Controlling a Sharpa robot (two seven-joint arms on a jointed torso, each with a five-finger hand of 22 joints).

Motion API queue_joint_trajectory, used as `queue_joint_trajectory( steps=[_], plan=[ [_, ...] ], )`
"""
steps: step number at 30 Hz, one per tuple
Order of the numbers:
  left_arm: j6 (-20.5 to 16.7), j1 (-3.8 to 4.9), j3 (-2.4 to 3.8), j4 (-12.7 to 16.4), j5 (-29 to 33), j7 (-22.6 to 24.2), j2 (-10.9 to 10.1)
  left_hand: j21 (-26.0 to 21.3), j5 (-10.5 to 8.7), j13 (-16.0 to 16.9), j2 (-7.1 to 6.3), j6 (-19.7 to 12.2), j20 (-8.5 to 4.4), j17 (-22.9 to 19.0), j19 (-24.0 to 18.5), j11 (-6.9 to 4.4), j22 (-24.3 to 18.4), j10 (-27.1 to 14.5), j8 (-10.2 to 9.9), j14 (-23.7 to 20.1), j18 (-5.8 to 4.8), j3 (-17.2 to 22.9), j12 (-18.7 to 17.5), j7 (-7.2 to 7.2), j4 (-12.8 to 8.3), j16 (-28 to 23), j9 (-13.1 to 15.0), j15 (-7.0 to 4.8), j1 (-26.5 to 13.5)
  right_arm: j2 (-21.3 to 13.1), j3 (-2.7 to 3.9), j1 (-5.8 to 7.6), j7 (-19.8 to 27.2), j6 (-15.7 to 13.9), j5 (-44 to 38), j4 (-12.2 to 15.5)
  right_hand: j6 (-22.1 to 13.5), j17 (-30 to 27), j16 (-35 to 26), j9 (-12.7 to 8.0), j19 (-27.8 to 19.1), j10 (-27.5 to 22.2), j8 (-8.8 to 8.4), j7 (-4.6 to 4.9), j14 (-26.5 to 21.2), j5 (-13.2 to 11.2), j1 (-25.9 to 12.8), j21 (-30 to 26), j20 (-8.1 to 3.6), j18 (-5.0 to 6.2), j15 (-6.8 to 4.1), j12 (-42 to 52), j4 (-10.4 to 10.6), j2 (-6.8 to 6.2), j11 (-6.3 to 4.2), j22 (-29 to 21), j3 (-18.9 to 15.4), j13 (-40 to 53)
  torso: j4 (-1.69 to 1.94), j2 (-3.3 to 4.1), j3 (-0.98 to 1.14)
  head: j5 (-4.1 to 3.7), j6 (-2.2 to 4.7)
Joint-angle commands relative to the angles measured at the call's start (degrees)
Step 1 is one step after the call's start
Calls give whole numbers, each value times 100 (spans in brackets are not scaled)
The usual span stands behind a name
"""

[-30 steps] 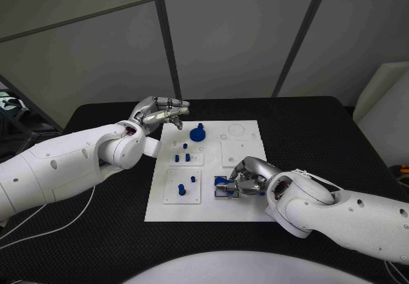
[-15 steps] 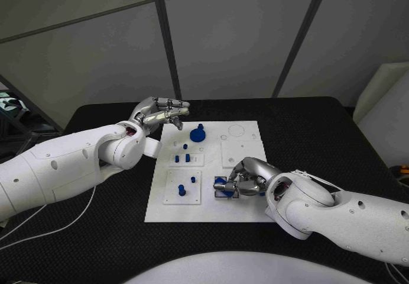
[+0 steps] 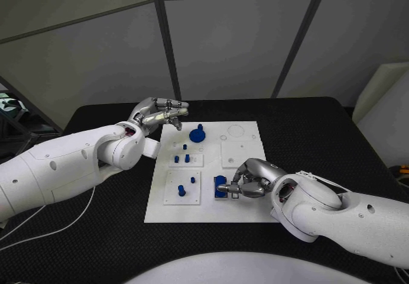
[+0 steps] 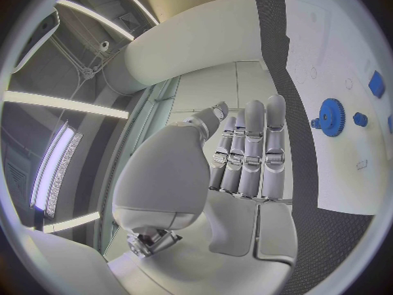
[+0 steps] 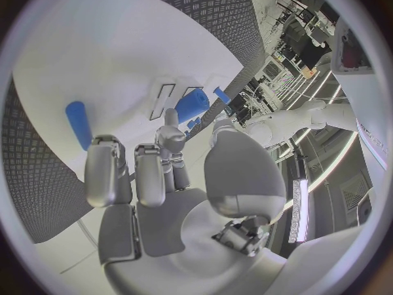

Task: Assemble the parts on the task board

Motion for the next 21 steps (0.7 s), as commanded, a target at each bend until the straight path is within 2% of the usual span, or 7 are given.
queue_joint_trajectory(
  steps=[1, 3, 5, 9, 15, 21],
  plan=[
    [57, 8, 4, -4, 13, 10, 2, -29, 9, 4, 4, -57, 37, -6, -21, 3, -6, -53, 31, -24, 29, -39, 11, 1, 2, 33, -3, 16, -48, -13, 1, 7, 0, 194, -168, 30, 25, 65, 26, 15, 30, 48, 33, -23, 329, 91, 57, 6, -33, 35, -57, 16, -10, 52, -16, 430, 48, 0, -6, 2, 2, -8, 0],
    [59, 8, 4, -6, 13, 10, 6, -29, 9, 4, 4, -57, 37, -6, -21, 3, -6, -53, 31, -24, 29, -39, 11, 1, 2, 33, -3, 16, -48, -16, 1, 7, 5, 223, -172, 33, 19, 70, 27, 22, 32, 53, 42, -26, 329, 189, 136, 6, -37, 34, -61, 9, -15, 79, -19, 432, 69, 0, 0, 3, 3, -16, 6],
    [61, 8, 4, -11, 13, 9, 12, -29, 9, 4, 4, -57, 37, -6, -21, 3, -6, -53, 31, -24, 29, -39, 11, 1, 2, 33, -3, 16, -48, -7, 0, 7, 9, 256, -180, 26, 6, 81, 28, 39, 33, 64, 62, -33, 330, 425, 440, 5, -46, 33, -68, 2, -50, 189, -26, 435, 142, 8, 8, -4, 0, -24, 5],
    [62, 7, 4, -14, 13, 9, 15, -29, 9, 4, 4, -57, 37, -6, -21, 3, -6, -53, 31, -24, 29, -39, 11, 1, 2, 33, -3, 16, -48, 25, 0, 6, -10, 257, -214, -5, -7, 98, 30, 63, 40, 80, 91, -46, 333, 622, 994, 6, -57, 32, -80, -8, -127, 347, -40, 444, 229, 24, 15, 1, 2, -22, 7],
    [63, 7, 4, -14, 13, 5, 15, -36, 11, 4, 11, -61, 39, -15, -20, 4, -13, -61, 34, -26, 29, -45, 20, 1, 10, 38, -3, 18, -55, 93, 0, 6, -69, 215, -241, -94, 4, 126, 40, 78, 54, 105, 116, -55, 338, 757, 1187, 16, -65, 28, -87, 5, -79, 509, -49, 461, 242, 50, 15, 7, 0, -14, 3],
    [63, 7, 4, -10, 13, 1, 9, -36, 11, 4, 11, -61, 39, -15, -20, 4, -13, -61, 34, -26, 29, -45, 20, 1, 10, 38, -3, 18, -55, 132, 0, 6, -74, 212, -249, -159, 4, 143, 46, 89, 52, 116, 134, -62, 341, 870, 1337, 13, -71, 29, -93, 1, -88, 561, -57, 461, 226, 59, 4, 11, -1, -1, -8]
  ],
)
